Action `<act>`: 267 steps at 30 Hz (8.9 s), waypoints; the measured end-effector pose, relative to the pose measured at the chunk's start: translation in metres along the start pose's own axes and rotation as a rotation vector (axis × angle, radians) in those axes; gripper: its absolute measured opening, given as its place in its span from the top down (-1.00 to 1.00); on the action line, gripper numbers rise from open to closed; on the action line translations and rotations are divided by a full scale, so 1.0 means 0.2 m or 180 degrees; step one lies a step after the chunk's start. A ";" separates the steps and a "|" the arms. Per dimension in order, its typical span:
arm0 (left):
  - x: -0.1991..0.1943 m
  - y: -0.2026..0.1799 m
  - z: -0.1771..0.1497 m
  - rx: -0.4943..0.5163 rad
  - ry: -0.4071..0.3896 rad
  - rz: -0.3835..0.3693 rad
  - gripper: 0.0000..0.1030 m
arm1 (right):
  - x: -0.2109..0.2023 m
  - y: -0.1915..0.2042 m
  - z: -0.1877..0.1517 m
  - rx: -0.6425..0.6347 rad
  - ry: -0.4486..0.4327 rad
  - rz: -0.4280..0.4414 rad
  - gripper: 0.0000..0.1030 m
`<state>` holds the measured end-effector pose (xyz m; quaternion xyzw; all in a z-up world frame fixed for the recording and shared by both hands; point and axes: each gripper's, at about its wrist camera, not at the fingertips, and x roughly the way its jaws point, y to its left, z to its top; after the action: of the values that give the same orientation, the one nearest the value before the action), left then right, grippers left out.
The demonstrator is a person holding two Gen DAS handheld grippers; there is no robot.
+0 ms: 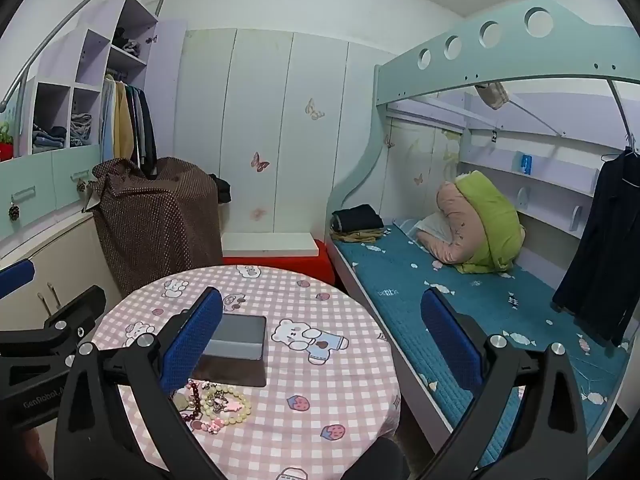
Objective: Organize jewelry
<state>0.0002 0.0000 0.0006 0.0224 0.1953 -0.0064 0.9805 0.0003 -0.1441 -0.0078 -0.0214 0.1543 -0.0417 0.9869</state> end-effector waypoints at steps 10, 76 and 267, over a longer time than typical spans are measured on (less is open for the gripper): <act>-0.03 0.04 0.02 -0.0056 -0.0036 0.0032 -0.91 | -0.03 0.00 0.03 0.0003 -0.0057 0.0039 -0.86; 0.00 0.09 -0.02 -0.0086 0.0105 0.0087 -0.91 | -0.01 0.05 -0.02 0.0006 0.0055 0.0247 -0.86; 1.14 0.17 -0.12 -0.0198 0.1403 -0.0708 -0.23 | 1.06 0.07 -0.18 0.0098 0.1282 0.0848 -0.58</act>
<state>0.2029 0.0338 -0.1070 -0.0286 0.4057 -0.1033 0.9077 0.1911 -0.1500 -0.1078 0.0230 0.3488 0.0831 0.9332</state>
